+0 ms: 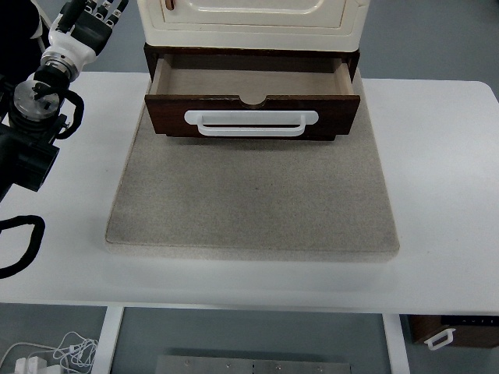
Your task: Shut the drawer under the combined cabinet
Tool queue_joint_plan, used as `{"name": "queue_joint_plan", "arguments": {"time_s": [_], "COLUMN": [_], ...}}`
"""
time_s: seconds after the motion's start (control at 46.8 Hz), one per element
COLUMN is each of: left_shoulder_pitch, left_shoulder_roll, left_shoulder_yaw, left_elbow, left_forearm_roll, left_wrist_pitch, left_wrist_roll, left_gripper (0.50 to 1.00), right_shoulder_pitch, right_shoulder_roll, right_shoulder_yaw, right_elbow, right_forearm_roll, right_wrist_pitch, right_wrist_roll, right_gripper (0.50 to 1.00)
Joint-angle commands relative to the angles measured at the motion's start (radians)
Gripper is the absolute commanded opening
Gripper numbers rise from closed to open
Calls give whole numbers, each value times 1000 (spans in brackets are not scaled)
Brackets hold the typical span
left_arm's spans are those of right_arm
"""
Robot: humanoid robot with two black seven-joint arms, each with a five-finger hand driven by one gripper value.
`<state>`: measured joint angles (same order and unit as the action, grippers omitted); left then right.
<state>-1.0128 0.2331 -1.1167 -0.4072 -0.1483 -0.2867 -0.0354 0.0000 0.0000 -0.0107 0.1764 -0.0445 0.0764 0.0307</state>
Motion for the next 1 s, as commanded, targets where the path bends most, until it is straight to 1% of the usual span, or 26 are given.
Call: {"name": "queue_joint_plan", "arguments": {"time_s": [0.0,0.512,0.768,0.875,0.982], "left_shoulder_pitch": [-1,-3,-1,0,0], "left_shoulder_roll": [0,12,14,15,18], "left_shoulder_yaw": [0,-2,-14,-12,-3], "left_elbow": [-1,5,7,10,8], "left_forearm_roll": [1,-1,-1,-2,-1], "left_wrist_pitch": [0,0,-23,-45,-43], "left_wrist_roll": [0,3,2,2,2], "left_gripper": [1000,1000,1000,1000,1000], "right_shoulder_pitch": [0,0,0,0,0], "right_shoulder_roll": [0,0,0,0,0], "right_shoulder_yaw": [0,0,0,0,0], "right_elbow": [0,0,0,0,0], "right_forearm_roll": [0,0,0,0,0], "right_wrist_pitch": [0,0,0,0,0], "right_wrist_roll": [0,0,0,0,0], "right_gripper": [952,952,952,952,952]}}
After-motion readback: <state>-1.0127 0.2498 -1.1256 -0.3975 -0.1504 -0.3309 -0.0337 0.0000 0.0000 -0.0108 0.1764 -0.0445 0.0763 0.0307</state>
